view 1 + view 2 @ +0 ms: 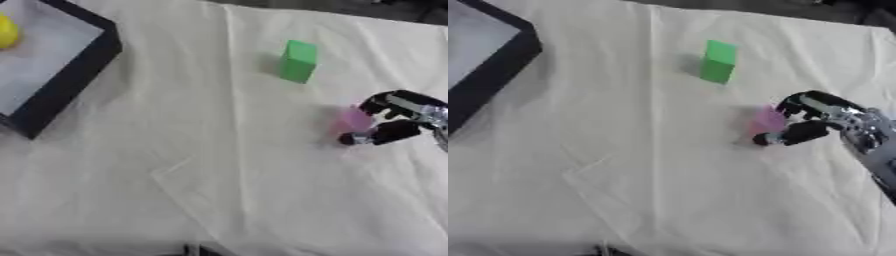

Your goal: Pick up the objects with one hand, pass them to the other hand, and then place them into the box on the other side of the table.

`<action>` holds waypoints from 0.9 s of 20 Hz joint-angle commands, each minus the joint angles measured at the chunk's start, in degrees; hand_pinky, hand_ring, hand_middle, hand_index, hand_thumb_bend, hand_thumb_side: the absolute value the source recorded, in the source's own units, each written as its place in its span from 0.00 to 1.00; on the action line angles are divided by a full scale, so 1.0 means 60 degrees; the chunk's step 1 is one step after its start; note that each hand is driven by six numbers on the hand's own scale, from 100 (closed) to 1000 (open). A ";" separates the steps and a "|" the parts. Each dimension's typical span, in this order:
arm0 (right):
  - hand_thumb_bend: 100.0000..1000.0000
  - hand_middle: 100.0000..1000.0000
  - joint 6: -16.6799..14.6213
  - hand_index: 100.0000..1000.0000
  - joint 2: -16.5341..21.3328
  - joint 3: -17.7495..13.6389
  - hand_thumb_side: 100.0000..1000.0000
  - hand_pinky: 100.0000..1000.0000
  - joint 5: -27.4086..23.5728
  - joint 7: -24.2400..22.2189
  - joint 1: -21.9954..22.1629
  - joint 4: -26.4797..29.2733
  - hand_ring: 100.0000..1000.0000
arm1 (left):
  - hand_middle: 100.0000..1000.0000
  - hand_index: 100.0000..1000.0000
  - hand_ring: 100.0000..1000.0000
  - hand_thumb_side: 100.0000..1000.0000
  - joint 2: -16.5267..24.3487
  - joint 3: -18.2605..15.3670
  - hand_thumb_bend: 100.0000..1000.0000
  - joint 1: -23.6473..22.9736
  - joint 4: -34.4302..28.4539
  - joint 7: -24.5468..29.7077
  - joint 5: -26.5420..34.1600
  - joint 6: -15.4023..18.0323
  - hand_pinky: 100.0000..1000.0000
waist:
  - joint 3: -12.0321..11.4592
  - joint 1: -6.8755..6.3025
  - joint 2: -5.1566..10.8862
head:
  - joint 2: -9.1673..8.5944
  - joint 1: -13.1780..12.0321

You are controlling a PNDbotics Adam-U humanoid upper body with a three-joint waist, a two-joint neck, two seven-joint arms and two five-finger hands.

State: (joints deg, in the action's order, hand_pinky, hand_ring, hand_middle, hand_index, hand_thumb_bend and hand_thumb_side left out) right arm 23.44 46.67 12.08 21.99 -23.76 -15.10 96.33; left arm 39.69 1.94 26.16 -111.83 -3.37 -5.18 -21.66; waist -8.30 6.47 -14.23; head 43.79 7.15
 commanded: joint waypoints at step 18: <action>0.48 0.53 0.0406 0.66 0.0223 -0.0065 0.41 0.83 -0.0046 0.0365 -0.0094 0.0046 0.81 | 0.55 0.71 0.61 0.52 0.0064 -0.0163 0.00 0.0038 -0.0076 0.0038 -0.0047 0.0037 0.88 | 0.0009 -0.0100 0.0087 | 0.0054 -0.0009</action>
State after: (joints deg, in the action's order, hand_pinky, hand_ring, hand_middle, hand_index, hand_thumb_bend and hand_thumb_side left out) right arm 25.70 46.65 12.09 21.99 -22.10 -15.13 96.09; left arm 39.20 1.91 25.85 -111.83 -3.23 -5.33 -21.54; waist -8.27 6.23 -14.39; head 43.79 7.15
